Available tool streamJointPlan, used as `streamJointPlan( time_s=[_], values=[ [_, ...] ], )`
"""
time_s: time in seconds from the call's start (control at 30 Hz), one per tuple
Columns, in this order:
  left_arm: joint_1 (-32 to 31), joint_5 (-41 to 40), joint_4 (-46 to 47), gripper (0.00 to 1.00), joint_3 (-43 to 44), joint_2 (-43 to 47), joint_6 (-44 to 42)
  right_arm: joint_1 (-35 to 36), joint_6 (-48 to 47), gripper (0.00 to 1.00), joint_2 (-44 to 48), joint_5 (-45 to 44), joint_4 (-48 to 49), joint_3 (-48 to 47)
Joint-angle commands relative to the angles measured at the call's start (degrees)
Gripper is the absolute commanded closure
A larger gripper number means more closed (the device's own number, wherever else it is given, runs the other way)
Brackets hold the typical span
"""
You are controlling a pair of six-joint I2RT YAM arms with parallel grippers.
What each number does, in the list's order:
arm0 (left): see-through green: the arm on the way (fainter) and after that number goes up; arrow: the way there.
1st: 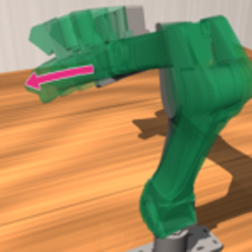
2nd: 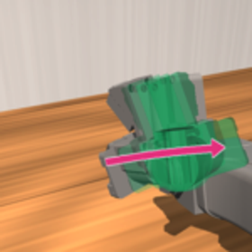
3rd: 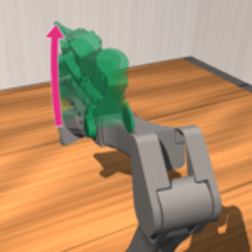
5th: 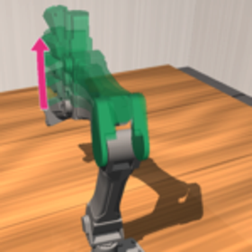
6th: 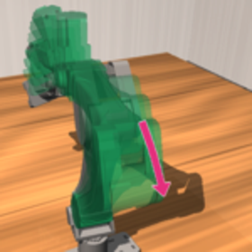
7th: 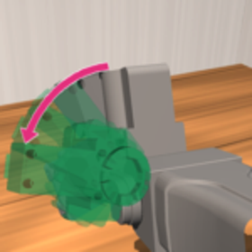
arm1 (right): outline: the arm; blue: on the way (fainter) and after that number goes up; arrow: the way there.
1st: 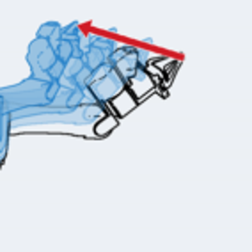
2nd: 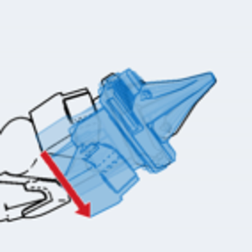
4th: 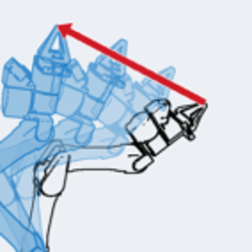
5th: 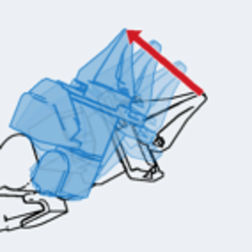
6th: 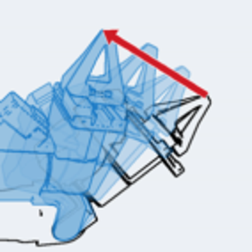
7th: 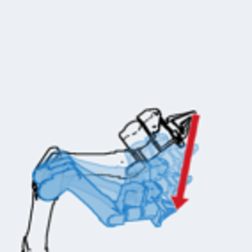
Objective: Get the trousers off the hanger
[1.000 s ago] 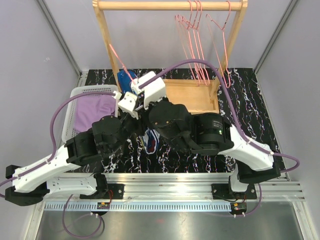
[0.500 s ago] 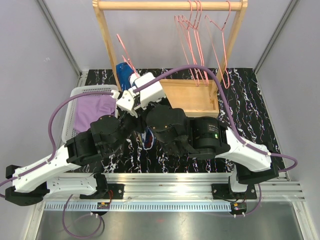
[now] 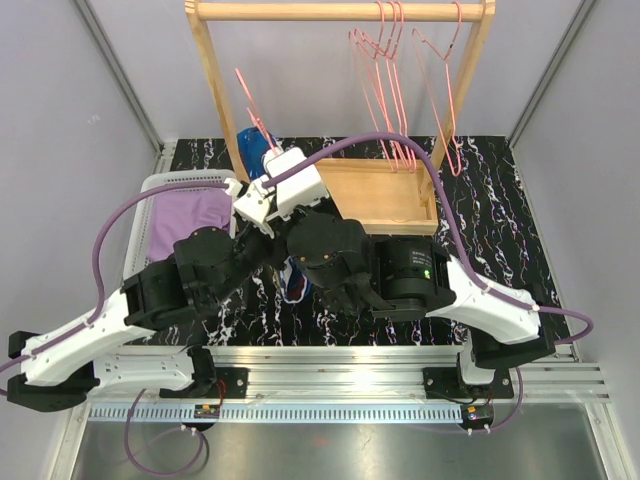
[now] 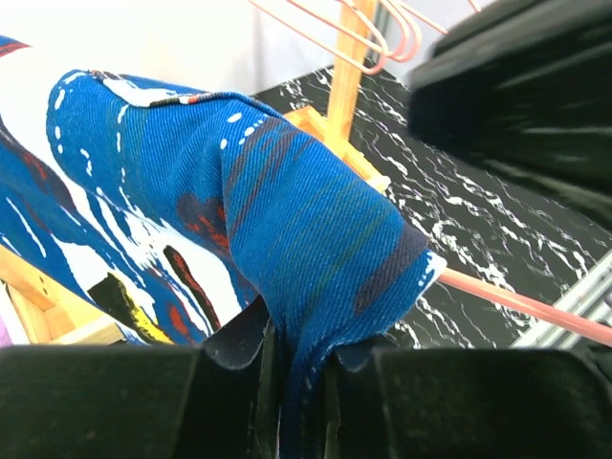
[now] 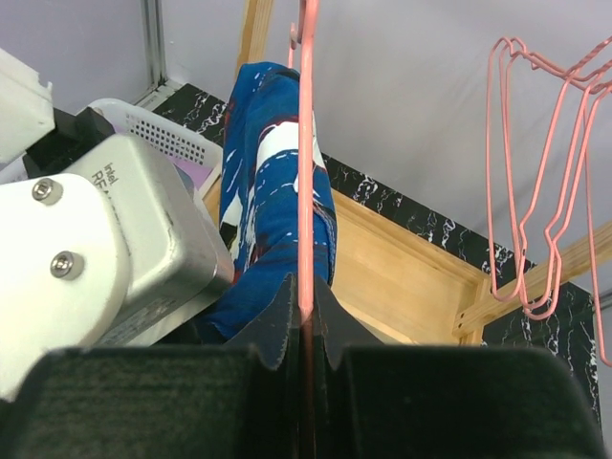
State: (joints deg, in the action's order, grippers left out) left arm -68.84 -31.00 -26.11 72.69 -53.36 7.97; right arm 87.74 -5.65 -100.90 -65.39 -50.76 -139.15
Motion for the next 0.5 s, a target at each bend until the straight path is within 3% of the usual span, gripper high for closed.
streamJointPlan(
  time_s=[0.0, 0.3, 0.47],
  values=[
    [-0.24, 6.48, -0.78, 0.85, 3.69, 0.1, -0.5, -0.29, 0.99, 1.0, 2.2, -2.47, 9.02, -0.42],
    [-0.24, 5.6, -7.02, 0.88, 6.59, -1.48, -2.96, -0.82, 0.2, 1.0, 1.85, -3.08, 9.37, -0.07],
    [-0.24, 4.38, -10.01, 0.82, 7.21, -0.78, -5.42, -1.52, 0.64, 1.0, 2.46, -2.73, 9.19, 1.08]
  ],
)
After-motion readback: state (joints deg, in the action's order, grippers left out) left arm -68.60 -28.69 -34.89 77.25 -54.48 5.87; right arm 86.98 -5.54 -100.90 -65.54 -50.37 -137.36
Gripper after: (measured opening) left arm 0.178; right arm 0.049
